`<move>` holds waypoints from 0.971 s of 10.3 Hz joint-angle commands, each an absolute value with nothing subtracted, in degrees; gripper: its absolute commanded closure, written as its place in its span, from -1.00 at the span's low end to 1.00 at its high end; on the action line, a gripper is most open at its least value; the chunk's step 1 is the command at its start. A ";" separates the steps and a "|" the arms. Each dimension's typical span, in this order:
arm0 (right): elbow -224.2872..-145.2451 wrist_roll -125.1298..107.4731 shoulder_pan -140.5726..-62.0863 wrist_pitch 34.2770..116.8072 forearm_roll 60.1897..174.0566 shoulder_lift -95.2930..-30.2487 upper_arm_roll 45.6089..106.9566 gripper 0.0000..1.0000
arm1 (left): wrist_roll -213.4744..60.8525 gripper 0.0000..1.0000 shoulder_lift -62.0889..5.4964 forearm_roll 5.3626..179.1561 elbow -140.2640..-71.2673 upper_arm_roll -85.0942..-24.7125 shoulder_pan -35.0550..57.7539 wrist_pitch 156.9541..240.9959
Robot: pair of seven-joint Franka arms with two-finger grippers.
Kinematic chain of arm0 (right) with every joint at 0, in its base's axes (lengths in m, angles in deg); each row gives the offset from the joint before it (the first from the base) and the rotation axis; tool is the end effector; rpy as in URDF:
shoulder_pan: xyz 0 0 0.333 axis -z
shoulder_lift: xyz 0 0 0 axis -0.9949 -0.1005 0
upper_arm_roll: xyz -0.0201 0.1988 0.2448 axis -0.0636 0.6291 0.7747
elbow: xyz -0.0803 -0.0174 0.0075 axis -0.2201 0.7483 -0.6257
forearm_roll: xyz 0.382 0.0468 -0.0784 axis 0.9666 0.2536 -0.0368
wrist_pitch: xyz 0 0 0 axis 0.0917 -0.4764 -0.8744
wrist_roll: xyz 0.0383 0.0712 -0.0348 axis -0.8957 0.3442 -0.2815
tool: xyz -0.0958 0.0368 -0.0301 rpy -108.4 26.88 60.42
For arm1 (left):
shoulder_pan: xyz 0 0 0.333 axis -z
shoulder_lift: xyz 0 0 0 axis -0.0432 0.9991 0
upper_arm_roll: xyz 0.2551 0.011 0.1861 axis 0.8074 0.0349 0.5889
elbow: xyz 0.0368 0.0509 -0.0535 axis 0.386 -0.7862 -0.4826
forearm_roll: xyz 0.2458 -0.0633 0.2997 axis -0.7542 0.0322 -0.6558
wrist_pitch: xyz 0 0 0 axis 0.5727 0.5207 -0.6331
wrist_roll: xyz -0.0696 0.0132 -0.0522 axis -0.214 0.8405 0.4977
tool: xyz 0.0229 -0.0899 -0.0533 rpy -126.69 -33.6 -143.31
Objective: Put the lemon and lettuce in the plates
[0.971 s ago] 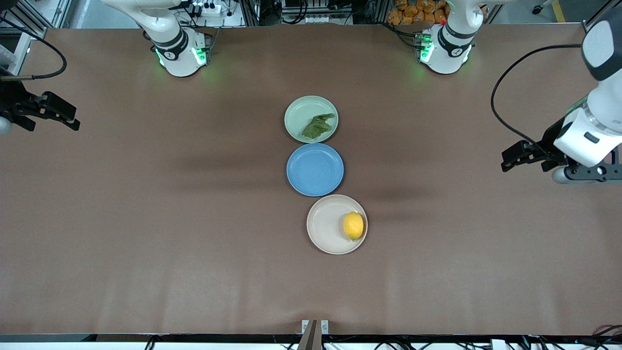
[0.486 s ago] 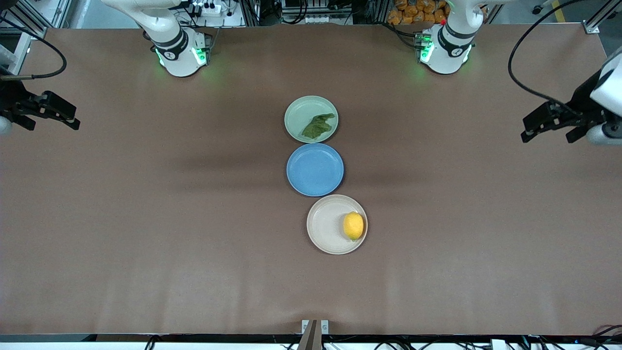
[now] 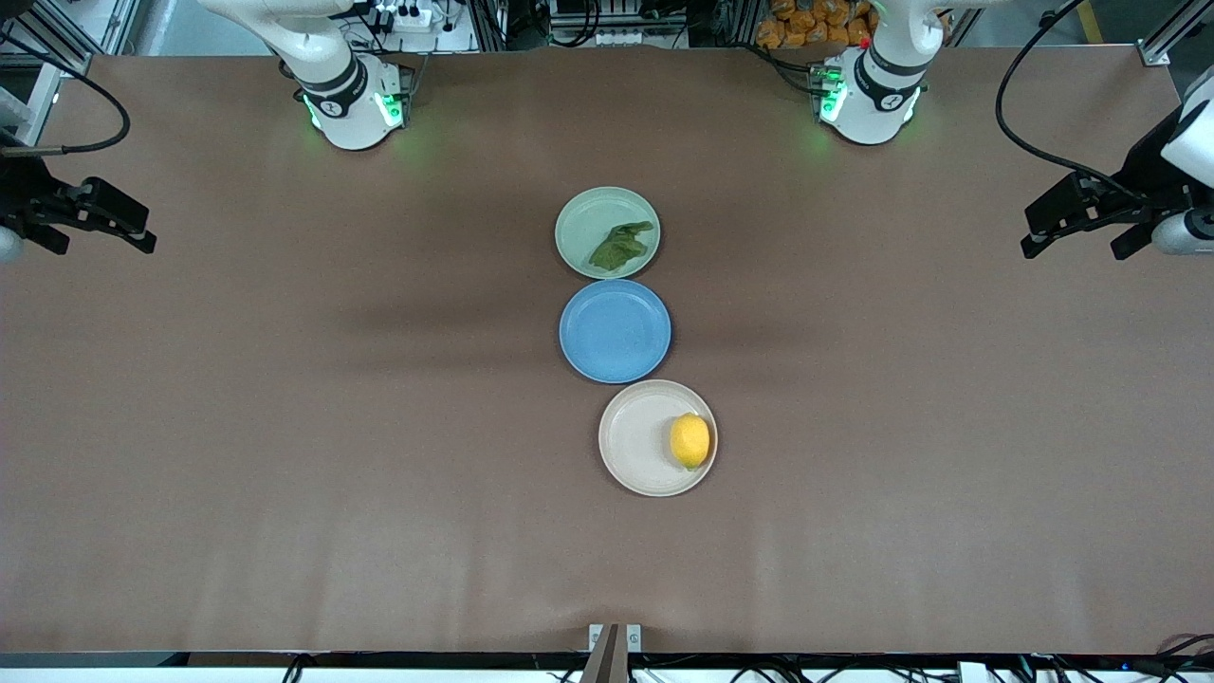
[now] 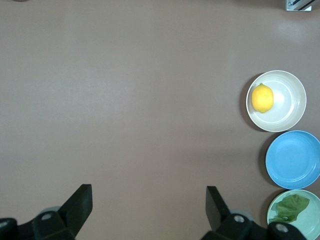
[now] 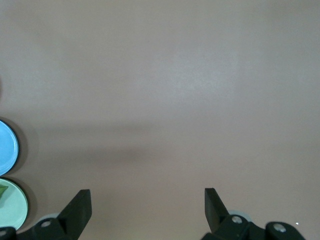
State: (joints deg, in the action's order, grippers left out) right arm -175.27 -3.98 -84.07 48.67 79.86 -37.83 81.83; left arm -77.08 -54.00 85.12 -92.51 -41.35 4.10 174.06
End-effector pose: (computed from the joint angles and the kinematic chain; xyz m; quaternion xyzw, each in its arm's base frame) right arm 0.5446 -0.0012 0.6416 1.0000 0.0009 0.0054 0.0029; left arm 0.5542 -0.0648 0.6593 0.9986 -0.0057 0.0486 0.0213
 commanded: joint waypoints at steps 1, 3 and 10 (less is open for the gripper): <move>-174.60 -3.71 -84.14 47.81 79.40 -37.81 81.99 -1.00 | -77.93 -1.00 -54.53 86.43 -92.36 -40.71 5.11 173.22; -174.60 -3.71 -84.14 47.81 79.40 -37.81 82.00 -1.00 | -77.93 -1.00 -53.92 86.43 -92.36 -41.06 4.68 173.22; -174.60 -3.62 -84.14 47.81 79.40 -37.81 82.08 -1.00 | -76.88 -1.00 -53.74 86.34 -92.45 -41.06 4.32 173.39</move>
